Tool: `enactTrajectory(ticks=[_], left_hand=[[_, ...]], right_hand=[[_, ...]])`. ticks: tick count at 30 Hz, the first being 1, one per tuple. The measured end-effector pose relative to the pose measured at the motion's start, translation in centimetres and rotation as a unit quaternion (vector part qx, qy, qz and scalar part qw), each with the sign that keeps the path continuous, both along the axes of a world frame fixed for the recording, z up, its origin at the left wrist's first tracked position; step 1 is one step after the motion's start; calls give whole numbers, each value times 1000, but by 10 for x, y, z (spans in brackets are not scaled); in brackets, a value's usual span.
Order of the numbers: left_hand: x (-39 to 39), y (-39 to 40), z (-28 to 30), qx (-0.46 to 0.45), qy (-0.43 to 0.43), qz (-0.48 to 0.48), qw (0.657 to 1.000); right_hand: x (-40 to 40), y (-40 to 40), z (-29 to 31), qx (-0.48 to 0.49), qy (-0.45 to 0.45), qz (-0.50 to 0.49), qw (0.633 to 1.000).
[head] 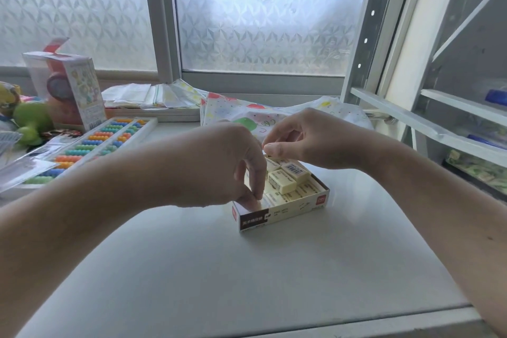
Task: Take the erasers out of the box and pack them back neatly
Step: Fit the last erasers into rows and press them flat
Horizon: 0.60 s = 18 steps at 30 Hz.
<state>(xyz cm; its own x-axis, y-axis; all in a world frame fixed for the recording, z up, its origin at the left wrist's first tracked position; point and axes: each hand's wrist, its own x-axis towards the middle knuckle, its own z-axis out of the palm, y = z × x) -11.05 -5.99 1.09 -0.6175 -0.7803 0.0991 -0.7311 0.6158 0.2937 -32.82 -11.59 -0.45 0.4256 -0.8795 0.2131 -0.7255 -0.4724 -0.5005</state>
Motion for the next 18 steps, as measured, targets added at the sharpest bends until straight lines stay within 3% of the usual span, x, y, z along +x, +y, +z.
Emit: enactTrajectory(ticks=[7, 12, 18], left_hand=[[13, -9, 7, -56, -22, 77, 995], [14, -7, 10, -10, -98, 111, 989], [13, -1, 10, 19, -135, 83, 987]], right_hand=[[-4, -3, 1, -53, 15, -9, 998], [-2, -5, -4, -22, 26, -4, 999], [-3, -3, -2, -18, 30, 9, 999]])
